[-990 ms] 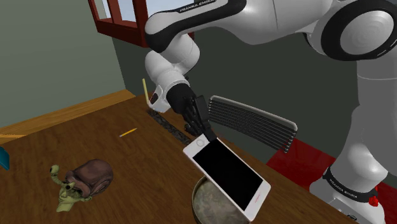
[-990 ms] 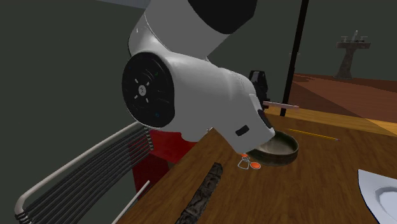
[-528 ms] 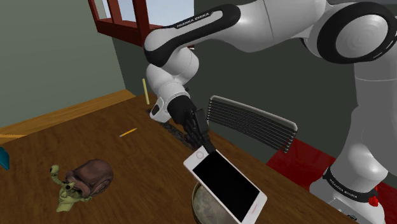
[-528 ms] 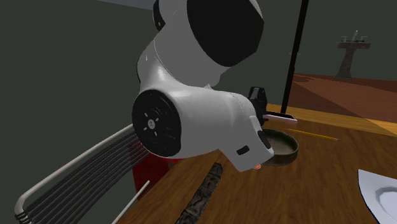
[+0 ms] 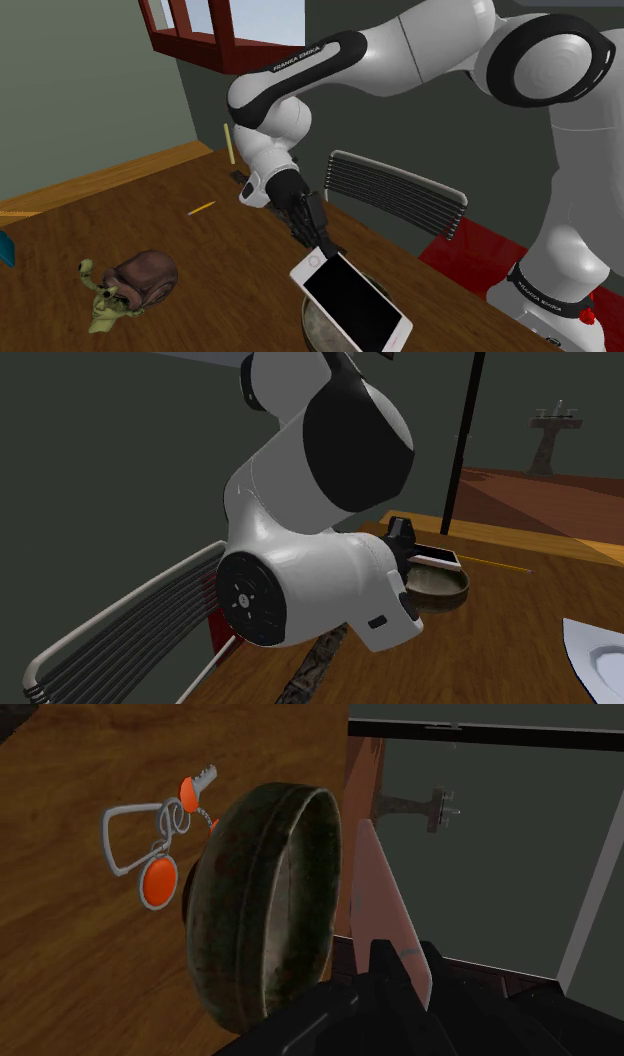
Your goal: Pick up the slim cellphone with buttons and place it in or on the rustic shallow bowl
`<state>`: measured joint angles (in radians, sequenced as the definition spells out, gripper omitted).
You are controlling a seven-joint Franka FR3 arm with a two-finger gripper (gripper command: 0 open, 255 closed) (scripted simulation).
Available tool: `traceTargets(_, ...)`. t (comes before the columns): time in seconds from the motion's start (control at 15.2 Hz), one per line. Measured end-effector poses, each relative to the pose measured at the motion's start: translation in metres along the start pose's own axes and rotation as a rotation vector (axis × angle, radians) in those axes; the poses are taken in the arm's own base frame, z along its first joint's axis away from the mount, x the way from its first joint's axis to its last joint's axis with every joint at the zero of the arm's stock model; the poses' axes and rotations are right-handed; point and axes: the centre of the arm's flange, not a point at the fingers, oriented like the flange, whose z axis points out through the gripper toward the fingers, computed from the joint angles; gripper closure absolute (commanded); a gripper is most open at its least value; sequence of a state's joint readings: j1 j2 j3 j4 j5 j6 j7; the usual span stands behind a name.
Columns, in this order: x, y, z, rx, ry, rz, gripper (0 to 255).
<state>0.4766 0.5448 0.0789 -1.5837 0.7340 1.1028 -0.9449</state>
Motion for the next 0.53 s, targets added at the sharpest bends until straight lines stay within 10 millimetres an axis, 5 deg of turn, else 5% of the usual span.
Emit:
traceTargets(0.46,0.0,0.0107,0.0039,0.001,-0.001,-0.001,255)
traceTargets(0.53,0.0,0.0107,0.0039,0.001,-0.001,-0.001,0)
